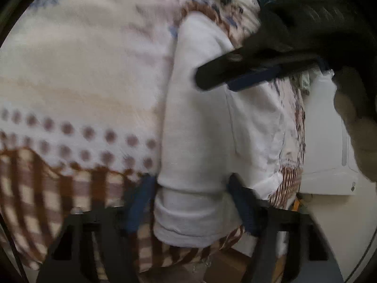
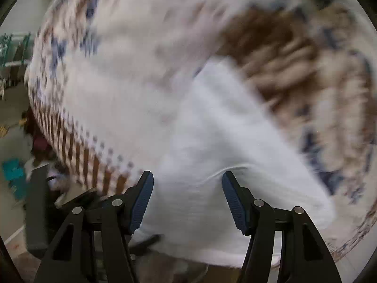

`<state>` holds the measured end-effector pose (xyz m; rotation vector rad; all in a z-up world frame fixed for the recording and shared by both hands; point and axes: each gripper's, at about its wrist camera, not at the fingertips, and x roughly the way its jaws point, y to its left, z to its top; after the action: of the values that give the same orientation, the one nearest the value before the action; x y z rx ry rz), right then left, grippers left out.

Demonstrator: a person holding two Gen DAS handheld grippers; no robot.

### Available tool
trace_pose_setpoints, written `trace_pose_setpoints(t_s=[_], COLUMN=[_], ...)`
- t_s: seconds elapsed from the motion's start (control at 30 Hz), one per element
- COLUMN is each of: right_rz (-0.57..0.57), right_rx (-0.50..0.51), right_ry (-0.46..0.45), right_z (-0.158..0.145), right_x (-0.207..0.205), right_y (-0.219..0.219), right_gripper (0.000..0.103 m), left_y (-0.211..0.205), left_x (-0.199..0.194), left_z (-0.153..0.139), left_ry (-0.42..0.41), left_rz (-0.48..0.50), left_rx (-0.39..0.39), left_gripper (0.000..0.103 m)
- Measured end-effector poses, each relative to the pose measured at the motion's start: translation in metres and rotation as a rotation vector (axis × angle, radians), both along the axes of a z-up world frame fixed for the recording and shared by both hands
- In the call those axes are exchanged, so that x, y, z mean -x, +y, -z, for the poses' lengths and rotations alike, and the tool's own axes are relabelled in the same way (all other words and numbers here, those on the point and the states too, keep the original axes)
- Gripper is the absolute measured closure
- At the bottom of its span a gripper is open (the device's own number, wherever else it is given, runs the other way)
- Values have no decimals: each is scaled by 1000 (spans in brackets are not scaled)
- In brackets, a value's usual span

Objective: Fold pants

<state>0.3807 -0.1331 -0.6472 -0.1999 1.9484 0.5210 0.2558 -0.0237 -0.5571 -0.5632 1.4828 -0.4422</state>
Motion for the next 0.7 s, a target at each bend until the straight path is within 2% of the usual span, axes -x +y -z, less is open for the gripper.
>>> trace_pose_setpoints(t_s=[0.03, 0.1, 0.23, 0.3, 0.43, 0.53, 0.6, 0.63, 0.7], right_rz=[-27, -43, 28, 32, 12, 9, 31, 75, 188], right_rx=[48, 100, 100, 99, 115, 97, 61, 17, -54], right_ry=[7, 3, 34, 38, 19, 9, -22, -47, -92], right_z=[13, 24, 28, 28, 21, 10, -8, -23, -49], right_x=[5, 5, -7, -11, -16, -18, -17, -16, -13], right_y=[2, 3, -10, -18, -23, -24, -29, -39, -70], right_gripper=[44, 48, 53, 53, 53, 49, 46, 37, 28], left_y=[-3, -4, 9, 9, 10, 23, 30, 32, 34], left_x=[6, 17, 34, 40, 63, 60, 48, 35, 13], left_z=[1, -1, -5, -5, 0, -22, -34, -44, -54], left_ry=[-17, -33, -3, 24, 141, 130, 104, 79, 40], left_rz=[20, 36, -25, -41, -75, -153, -181, -191, -190], left_rx=[-10, -14, 22, 24, 58, 59, 52, 22, -1], left_gripper=[63, 65, 66, 65, 67, 64, 54, 43, 37])
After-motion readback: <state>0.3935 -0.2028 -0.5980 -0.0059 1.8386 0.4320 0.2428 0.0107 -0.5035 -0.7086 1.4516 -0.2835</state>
